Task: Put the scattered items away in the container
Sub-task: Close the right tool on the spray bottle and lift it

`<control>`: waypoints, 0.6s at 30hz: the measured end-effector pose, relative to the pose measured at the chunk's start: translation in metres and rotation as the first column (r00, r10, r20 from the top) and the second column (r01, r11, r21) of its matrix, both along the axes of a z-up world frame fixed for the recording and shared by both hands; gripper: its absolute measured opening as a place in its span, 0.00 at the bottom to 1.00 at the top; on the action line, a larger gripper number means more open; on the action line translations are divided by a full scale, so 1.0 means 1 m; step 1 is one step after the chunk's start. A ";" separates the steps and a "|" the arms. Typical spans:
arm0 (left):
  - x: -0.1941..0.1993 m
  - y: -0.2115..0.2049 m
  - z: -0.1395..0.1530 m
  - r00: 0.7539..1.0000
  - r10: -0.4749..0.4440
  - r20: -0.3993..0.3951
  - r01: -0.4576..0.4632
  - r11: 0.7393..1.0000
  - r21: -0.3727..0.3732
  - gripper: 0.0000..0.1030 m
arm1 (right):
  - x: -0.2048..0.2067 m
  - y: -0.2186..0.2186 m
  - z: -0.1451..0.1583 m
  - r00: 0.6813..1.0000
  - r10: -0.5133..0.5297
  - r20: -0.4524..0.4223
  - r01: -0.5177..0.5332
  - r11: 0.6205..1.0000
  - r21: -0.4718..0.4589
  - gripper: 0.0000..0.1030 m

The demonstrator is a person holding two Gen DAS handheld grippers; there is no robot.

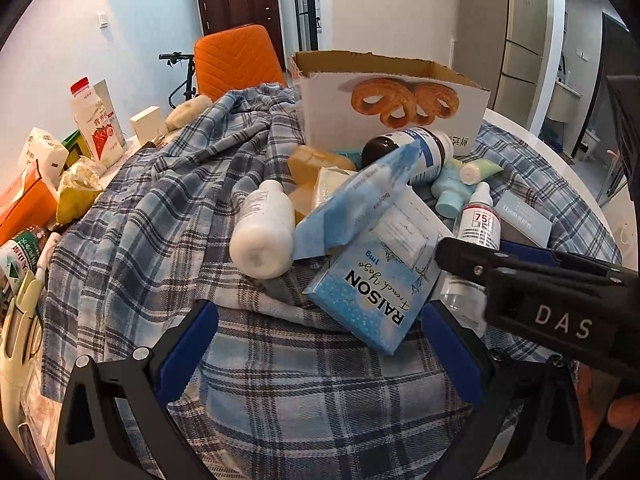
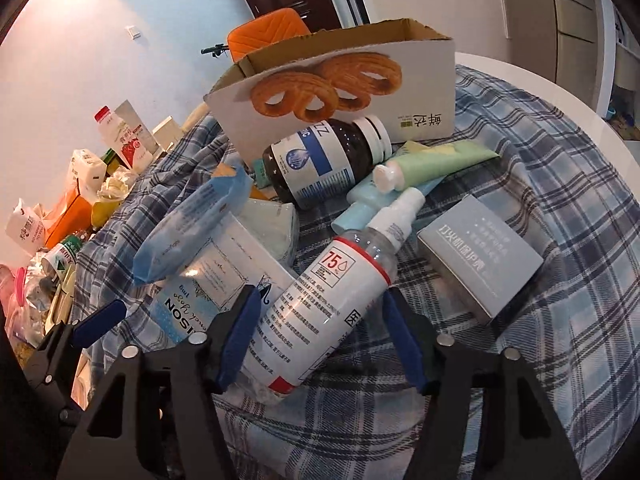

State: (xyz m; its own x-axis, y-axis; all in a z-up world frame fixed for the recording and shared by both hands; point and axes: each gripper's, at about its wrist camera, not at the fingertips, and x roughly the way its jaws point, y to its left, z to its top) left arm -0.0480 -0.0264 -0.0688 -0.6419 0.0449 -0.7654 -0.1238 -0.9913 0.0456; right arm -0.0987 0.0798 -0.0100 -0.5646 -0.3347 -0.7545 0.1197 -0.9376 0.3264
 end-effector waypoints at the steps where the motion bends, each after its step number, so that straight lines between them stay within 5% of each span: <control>1: 0.000 -0.002 0.001 1.000 0.004 -0.002 -0.004 1.000 0.000 1.00 | 0.002 0.001 0.001 1.000 0.007 -0.001 -0.007 1.000 -0.001 0.51; 11: 0.006 -0.009 0.009 1.000 0.022 -0.020 -0.021 1.000 0.024 1.00 | 0.018 0.004 0.012 1.000 0.025 -0.018 -0.022 0.993 0.113 0.37; 18: 0.007 -0.005 0.008 1.000 0.006 -0.019 -0.006 1.000 0.026 1.00 | 0.030 0.003 0.018 0.999 0.028 -0.021 -0.020 0.957 0.288 0.33</control>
State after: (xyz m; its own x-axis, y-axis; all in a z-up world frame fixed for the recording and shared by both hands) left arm -0.0415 -0.0311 -0.0610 -0.6565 0.0606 -0.7519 -0.1171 -0.9929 0.0222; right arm -0.0683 0.0824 0.0076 -0.5787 -0.1192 -0.8068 0.1479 -0.9882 0.0399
